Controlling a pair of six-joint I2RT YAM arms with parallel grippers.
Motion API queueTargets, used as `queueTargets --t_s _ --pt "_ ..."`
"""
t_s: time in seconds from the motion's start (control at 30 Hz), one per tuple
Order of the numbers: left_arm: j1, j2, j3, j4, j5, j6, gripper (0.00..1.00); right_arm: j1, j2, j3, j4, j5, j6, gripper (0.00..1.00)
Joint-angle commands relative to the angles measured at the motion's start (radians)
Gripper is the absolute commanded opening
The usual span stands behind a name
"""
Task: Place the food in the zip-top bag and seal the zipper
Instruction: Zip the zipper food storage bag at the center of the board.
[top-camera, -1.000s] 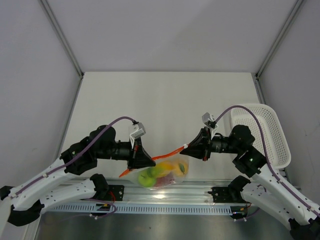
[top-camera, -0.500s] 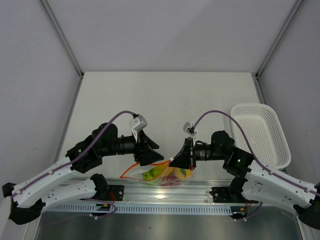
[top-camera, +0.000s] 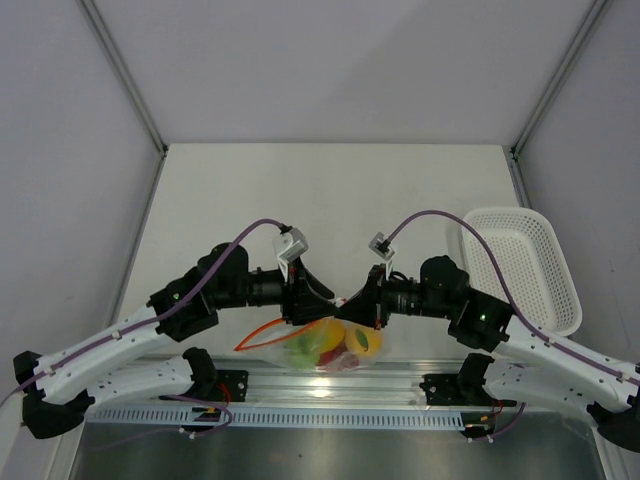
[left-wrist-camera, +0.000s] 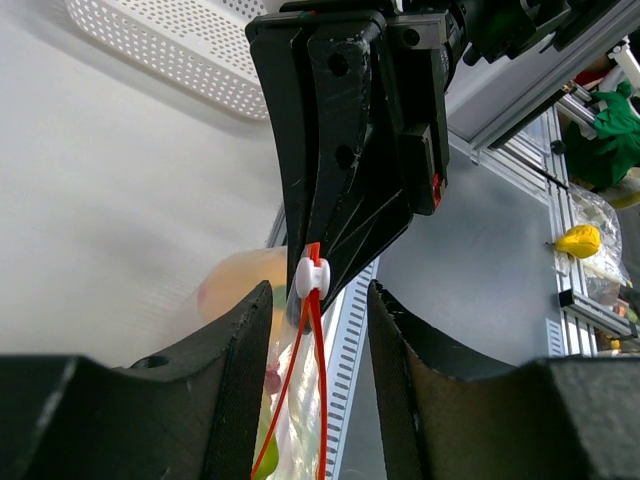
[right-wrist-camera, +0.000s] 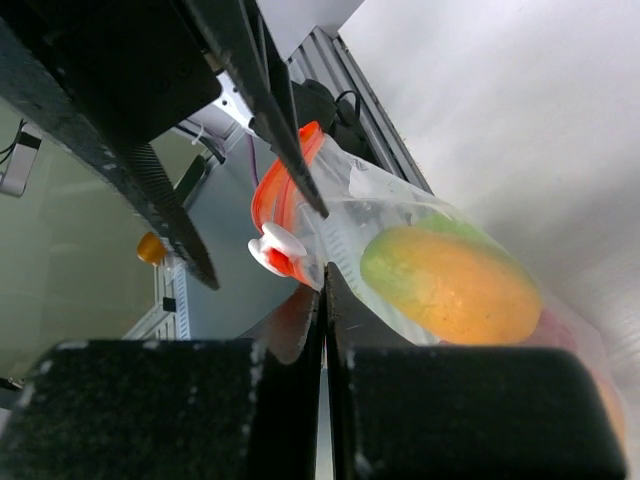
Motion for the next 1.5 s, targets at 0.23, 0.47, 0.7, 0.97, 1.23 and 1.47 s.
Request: queueTargets --t_s 0.23,0.47,0.7,0.97,1.23,1.47 --pt "-0.016 0.024 0.047 0.033 -0.035 0.017 0.39 0.016 -0.003 0.058 -0.016 0.032 0.023 0.0" --pt "-0.016 0.043 0.052 0.026 -0.043 0.017 0.2 0.026 0.0 0.064 -0.002 0.032 0.031 0.0" --pt "-0.016 0.046 0.056 0.02 -0.042 0.013 0.2 0.038 0.008 0.075 -0.008 0.038 0.026 0.0" --pt "-0.016 0.05 0.067 0.016 -0.034 0.011 0.3 0.041 0.014 0.075 -0.01 0.043 0.025 0.0" --pt "-0.016 0.044 0.052 0.015 -0.028 0.008 0.18 0.041 0.009 0.075 -0.014 0.055 0.025 0.0" --pt "-0.016 0.033 0.046 0.009 -0.029 0.007 0.29 0.042 0.008 0.076 -0.016 0.061 0.025 0.0"
